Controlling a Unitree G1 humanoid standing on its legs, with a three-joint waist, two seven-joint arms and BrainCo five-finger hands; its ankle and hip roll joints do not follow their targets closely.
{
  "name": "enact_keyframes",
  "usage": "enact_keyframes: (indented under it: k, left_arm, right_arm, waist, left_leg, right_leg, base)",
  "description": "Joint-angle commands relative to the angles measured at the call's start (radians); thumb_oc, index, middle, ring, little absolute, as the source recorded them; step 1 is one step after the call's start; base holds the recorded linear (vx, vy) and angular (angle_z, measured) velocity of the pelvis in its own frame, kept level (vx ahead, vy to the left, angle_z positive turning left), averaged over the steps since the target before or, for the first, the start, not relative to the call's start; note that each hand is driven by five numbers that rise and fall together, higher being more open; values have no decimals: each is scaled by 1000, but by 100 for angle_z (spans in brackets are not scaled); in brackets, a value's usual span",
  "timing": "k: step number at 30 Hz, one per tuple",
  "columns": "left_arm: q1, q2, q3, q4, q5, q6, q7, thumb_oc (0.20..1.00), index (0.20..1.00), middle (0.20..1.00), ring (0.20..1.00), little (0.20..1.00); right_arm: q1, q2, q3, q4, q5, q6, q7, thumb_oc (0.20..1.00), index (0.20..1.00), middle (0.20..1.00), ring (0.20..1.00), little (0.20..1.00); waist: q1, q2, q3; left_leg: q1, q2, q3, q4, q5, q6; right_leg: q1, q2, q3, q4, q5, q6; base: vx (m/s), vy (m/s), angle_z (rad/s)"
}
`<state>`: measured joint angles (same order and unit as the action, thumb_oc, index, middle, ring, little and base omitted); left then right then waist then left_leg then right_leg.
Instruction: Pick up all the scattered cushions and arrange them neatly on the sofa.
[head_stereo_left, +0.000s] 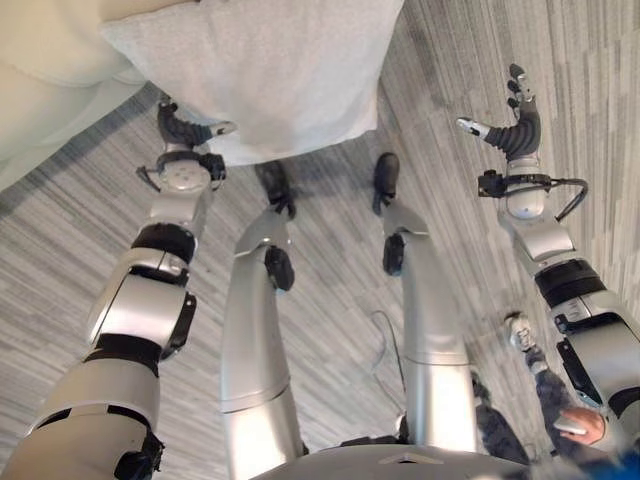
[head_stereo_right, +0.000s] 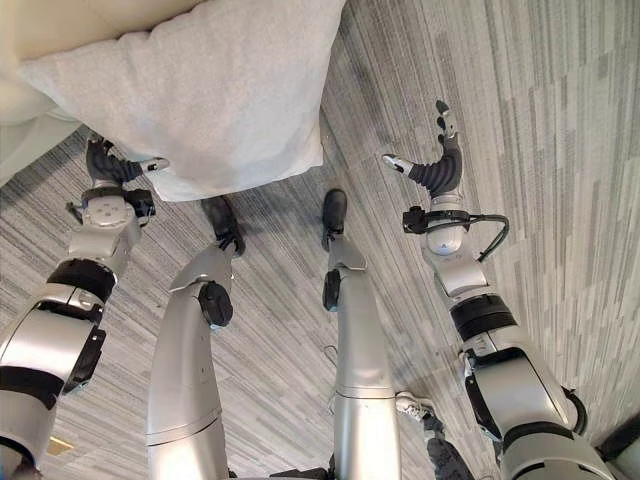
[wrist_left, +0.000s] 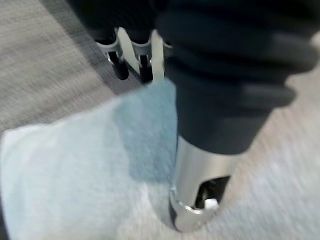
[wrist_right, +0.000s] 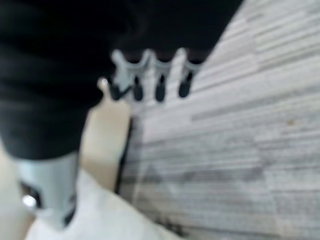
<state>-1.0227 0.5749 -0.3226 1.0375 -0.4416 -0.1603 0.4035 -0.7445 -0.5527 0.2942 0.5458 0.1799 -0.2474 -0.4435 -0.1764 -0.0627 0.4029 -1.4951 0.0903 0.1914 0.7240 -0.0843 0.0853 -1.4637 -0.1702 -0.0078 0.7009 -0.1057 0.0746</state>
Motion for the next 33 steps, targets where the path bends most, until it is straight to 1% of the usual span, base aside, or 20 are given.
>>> enact_keyframes:
  k: [1, 4, 6, 9, 12, 17, 18, 19, 20, 21, 24, 27, 33]
  left_arm:
    - [22, -9, -13, -37, 47, -15, 4, 1000, 1000, 1000, 1000, 1000]
    - [9, -47, -46, -64, 78, -10, -3, 1000, 1000, 1000, 1000, 1000]
    - [5, -81, -73, -79, 95, -8, -8, 1000, 1000, 1000, 1000, 1000]
    - [5, -89, -82, -90, 100, -9, -6, 1000, 1000, 1000, 1000, 1000]
    - [-5, -104, -112, -120, 103, -10, -8, 1000, 1000, 1000, 1000, 1000]
    - [-6, -99, -136, -165, 89, -13, -9, 1000, 1000, 1000, 1000, 1000]
    - [-7, -98, -136, -166, 89, -13, -9, 1000, 1000, 1000, 1000, 1000]
    - [-6, -89, -139, -185, 84, -15, -4, 1000, 1000, 1000, 1000, 1000]
    - [-6, -89, -139, -185, 84, -15, -4, 1000, 1000, 1000, 1000, 1000]
    - [-7, -83, -141, -203, 79, -20, 3, 1000, 1000, 1000, 1000, 1000]
    - [-4, -72, -139, -221, 66, -28, 8, 1000, 1000, 1000, 1000, 1000]
    - [8, -65, -135, -242, 60, -34, 15, 1000, 1000, 1000, 1000, 1000]
    - [30, -46, -128, -297, 51, -49, 28, 1000, 1000, 1000, 1000, 1000]
  right_arm:
    - [51, -31, -26, -63, -22, -43, -24, 1000, 1000, 1000, 1000, 1000]
    - [60, -27, -25, -66, -28, -41, -22, 1000, 1000, 1000, 1000, 1000]
    - [50, -13, -17, -32, -22, -35, -21, 1000, 1000, 1000, 1000, 1000]
    - [41, -8, -8, -9, -13, -35, -19, 1000, 1000, 1000, 1000, 1000]
    - [-17, -5, 14, 68, 34, -23, -7, 1000, 1000, 1000, 1000, 1000]
    - [-99, 3, 43, 154, 112, -12, 11, 1000, 1000, 1000, 1000, 1000]
    - [-102, 3, 44, 157, 114, -13, 12, 1000, 1000, 1000, 1000, 1000]
    - [-125, 0, 45, 164, 129, -10, 7, 1000, 1000, 1000, 1000, 1000]
    - [-125, 0, 45, 164, 129, -10, 7, 1000, 1000, 1000, 1000, 1000]
    - [-151, 2, 46, 187, 144, -9, 0, 1000, 1000, 1000, 1000, 1000]
    - [-189, 4, 49, 221, 162, -11, 0, 1000, 1000, 1000, 1000, 1000]
    - [-213, 1, 47, 247, 162, -9, -11, 1000, 1000, 1000, 1000, 1000]
    - [-256, -2, 49, 291, 129, 20, -46, 1000, 1000, 1000, 1000, 1000]
  waist:
    - [4, 11, -30]
    - [7, 17, -35]
    - [11, 24, -40]
    - [15, 27, -40]
    - [25, 35, -33]
    - [48, 52, -20]
    - [48, 52, -20]
    - [55, 61, -15]
    - [55, 61, -15]
    - [65, 68, -5]
    - [74, 78, 7]
    - [83, 81, 18]
    - [102, 93, 42]
  left_leg:
    - [68, -24, -98, 87, -185, -41]
    - [68, -26, -99, 86, -184, -39]
    - [64, -24, -103, 93, -182, -40]
    - [64, -23, -104, 94, -182, -41]
    - [42, -22, -110, 117, -176, -45]
    - [4, -23, -115, 150, -168, -51]
    - [2, -23, -115, 151, -168, -51]
    - [-20, -21, -120, 166, -167, -54]
    - [-21, -21, -120, 166, -167, -54]
    - [-39, -17, -125, 179, -163, -57]
    - [-66, -15, -131, 193, -156, -61]
    - [-74, -17, -130, 208, -154, -61]
    - [-75, -20, -129, 215, -145, -61]
  right_leg:
    - [46, 38, 47, -7, -30, 25]
    - [38, 45, 46, 3, -34, 18]
    - [30, 51, 48, 19, -36, 13]
    - [28, 52, 49, 24, -37, 12]
    - [13, 55, 48, 47, -35, 9]
    - [-30, 54, 46, 101, -40, 1]
    - [-32, 54, 46, 103, -41, 1]
    - [-50, 51, 43, 121, -44, 0]
    - [-51, 51, 43, 122, -45, 0]
    - [-67, 49, 40, 144, -47, -1]
    - [-91, 46, 39, 169, -46, 1]
    - [-104, 39, 42, 202, -52, 0]
    - [-106, 24, 44, 238, -65, 0]
  base:
    - [16, -51, -3]
    - [5, -67, -2]
    - [3, -110, -3]
    - [-3, -71, 0]
    - [-7, -94, 2]
    - [-1, -77, 3]
    - [9, -53, 4]
    - [9, -39, 4]
    - [4, -57, 5]
    - [1, -24, 6]
    - [11, -24, 5]
    - [20, -23, 8]
    - [11, -4, 5]
